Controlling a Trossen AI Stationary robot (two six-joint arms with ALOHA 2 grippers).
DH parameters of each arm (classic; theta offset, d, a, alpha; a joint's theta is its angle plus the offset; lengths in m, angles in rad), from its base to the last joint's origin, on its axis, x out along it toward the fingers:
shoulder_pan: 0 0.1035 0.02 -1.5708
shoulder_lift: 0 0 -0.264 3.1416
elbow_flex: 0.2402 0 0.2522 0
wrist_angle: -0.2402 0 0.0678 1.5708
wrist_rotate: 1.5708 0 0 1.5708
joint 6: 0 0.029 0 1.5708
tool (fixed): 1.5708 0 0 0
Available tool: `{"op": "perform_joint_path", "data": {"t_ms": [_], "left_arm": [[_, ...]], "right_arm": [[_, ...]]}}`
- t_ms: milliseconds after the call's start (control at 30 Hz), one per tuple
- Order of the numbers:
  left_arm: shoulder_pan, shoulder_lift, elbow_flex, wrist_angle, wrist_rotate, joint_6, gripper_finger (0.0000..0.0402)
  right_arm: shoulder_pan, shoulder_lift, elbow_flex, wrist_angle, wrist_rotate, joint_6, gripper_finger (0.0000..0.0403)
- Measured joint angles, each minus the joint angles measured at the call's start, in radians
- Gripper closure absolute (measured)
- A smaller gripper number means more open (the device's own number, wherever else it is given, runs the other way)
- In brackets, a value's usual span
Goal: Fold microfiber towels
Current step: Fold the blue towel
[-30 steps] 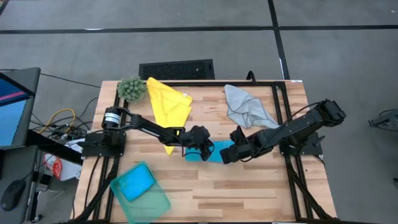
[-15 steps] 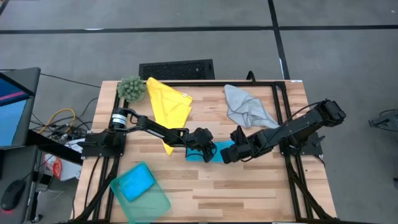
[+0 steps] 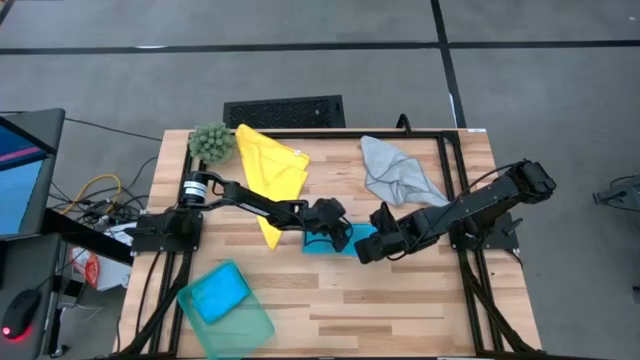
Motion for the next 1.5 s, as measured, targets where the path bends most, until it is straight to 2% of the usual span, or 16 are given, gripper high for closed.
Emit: {"op": "perform_joint_path", "data": {"t_ms": [267, 500, 633, 800, 900, 1000, 1133, 1400, 1500], "left_arm": [[-0.001, -0.023, 0.056, -0.041, 0.067, 0.006, 0.0401], [-0.001, -0.202, 0.1, -0.445, 0.026, 0.06, 0.0401], [-0.023, -0.346, 0.042, -0.574, -0.015, 0.056, 0.0401], [-0.093, -0.464, -0.189, -0.541, -0.049, -0.091, 0.0401], [-0.125, -0.486, -0.342, -0.381, -0.058, -0.212, 0.0402], [-0.141, -0.486, -0.439, -0.233, -0.066, -0.299, 0.0401], [-0.14, -0.467, -0.489, -0.167, -0.082, -0.331, 0.0401], [-0.141, -0.414, -0.492, -0.155, -0.099, -0.322, 0.0401], [-0.144, -0.364, -0.48, -0.104, -0.087, -0.325, 0.0402]], "right_arm": [[0.0, 0.0, 0.0, 0.0, 0.01, -0.004, 0.0375], [0.0, 0.0, 0.0, 0.005, 0.013, -0.02, 0.0373], [0.0, 0.0, 0.0, 0.008, 0.013, -0.022, 0.0375], [-0.001, 0.0, 0.0, 0.04, 0.014, -0.028, 0.0371], [-0.008, 0.0, 0.0, 0.081, 0.015, -0.044, 0.0372], [-0.021, 0.0, 0.0, 0.136, 0.016, -0.066, 0.0375], [-0.043, 0.0, 0.0, 0.203, 0.014, -0.082, 0.0374], [-0.085, 0.041, 0.0, 0.264, -0.026, -0.108, 0.0374], [-0.087, 0.058, -0.001, 0.269, -0.037, -0.112, 0.0374]]}}
